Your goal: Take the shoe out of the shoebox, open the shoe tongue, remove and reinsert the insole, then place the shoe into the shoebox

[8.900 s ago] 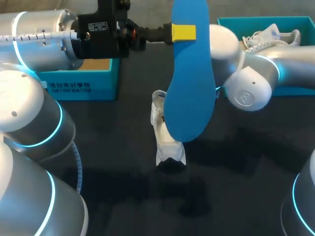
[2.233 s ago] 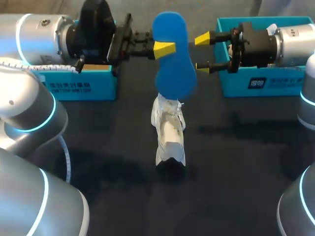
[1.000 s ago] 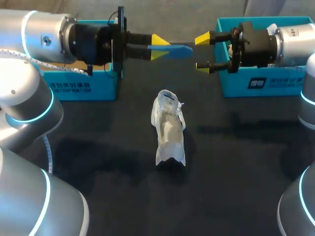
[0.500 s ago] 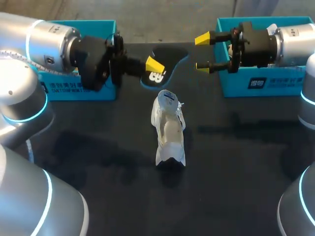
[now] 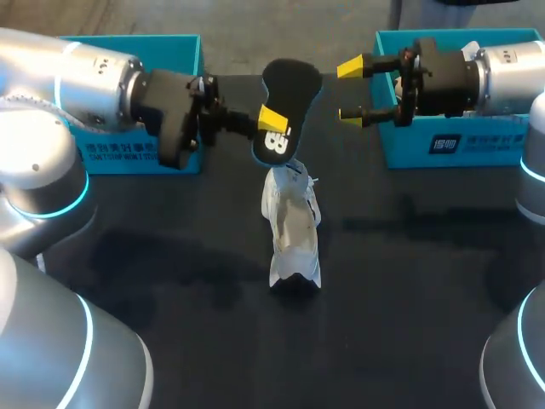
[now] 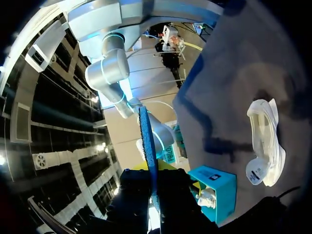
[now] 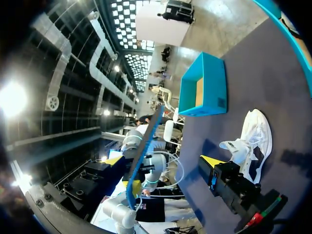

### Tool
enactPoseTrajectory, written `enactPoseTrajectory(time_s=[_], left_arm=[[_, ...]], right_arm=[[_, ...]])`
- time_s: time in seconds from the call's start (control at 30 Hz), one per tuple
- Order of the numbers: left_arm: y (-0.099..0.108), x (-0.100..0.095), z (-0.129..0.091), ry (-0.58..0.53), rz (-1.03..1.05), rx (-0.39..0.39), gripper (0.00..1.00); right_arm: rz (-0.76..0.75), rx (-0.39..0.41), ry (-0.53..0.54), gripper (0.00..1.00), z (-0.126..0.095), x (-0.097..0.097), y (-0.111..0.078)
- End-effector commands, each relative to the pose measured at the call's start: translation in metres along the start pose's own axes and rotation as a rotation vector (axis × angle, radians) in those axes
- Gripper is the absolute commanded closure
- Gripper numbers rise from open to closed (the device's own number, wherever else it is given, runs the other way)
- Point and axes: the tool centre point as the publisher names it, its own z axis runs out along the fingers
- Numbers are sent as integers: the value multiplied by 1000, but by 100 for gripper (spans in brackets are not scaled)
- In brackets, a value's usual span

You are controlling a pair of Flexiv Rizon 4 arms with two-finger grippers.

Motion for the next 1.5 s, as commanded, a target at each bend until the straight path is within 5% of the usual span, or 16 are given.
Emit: enactPoseTrajectory(time_s=[0.03, 0.73, 0.9, 0.97, 1.03, 1.5], left_arm=[[-6, 10, 6, 7, 10, -38, 100], [16, 46, 18, 70, 125, -165, 100], [18, 46, 25, 61, 130, -166, 100], [20, 45, 27, 57, 130, -166, 100], [22, 46, 29, 53, 133, -170, 100], [35, 49, 32, 45, 125, -199, 100]], right_arm=[[-2, -5, 1, 0, 1, 0, 0], [27, 67, 0, 1, 24, 10, -3], [31, 76, 1, 21, 29, 11, -2], [32, 77, 0, 44, 29, 11, -2], [34, 79, -1, 50, 30, 11, -2], [47, 102, 15, 54, 41, 9, -9]])
